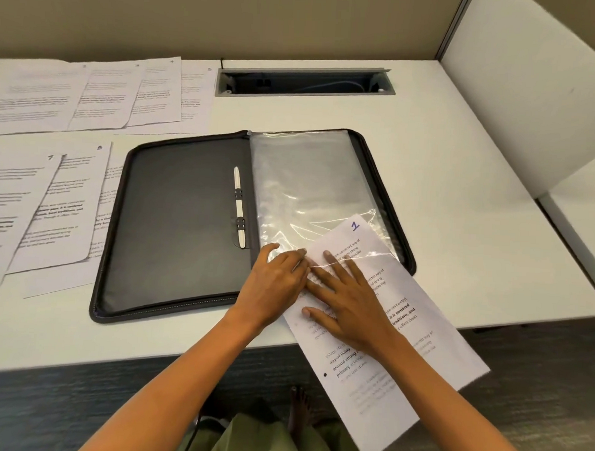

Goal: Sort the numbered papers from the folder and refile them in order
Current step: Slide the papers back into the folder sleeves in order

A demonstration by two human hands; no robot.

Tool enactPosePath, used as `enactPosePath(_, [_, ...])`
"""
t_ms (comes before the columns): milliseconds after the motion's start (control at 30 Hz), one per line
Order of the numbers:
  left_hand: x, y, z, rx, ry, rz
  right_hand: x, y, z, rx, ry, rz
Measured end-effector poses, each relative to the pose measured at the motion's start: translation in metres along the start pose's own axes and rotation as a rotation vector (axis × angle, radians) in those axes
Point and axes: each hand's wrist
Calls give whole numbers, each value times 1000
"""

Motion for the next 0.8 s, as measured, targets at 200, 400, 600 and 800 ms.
enactPosePath(200, [-5, 0, -7, 1, -4, -10, 2, -8, 9, 262, 53, 48])
enactPosePath(400, [-9, -1, -6, -71, 69, -47, 0, -36, 13, 297, 19, 84])
enactPosePath(600, [-8, -1, 7, -213, 167, -42, -9, -46, 15, 301, -155, 40])
enactPosePath(800, [-3, 3, 11, -181, 197, 43, -10, -12, 15, 491, -37, -95])
Point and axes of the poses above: each hand's wrist, its own y-axis away from the middle knuckle, its own x-axis out of the palm, z = x × y, and after that the axes turned 5 degrees about y, right-handed
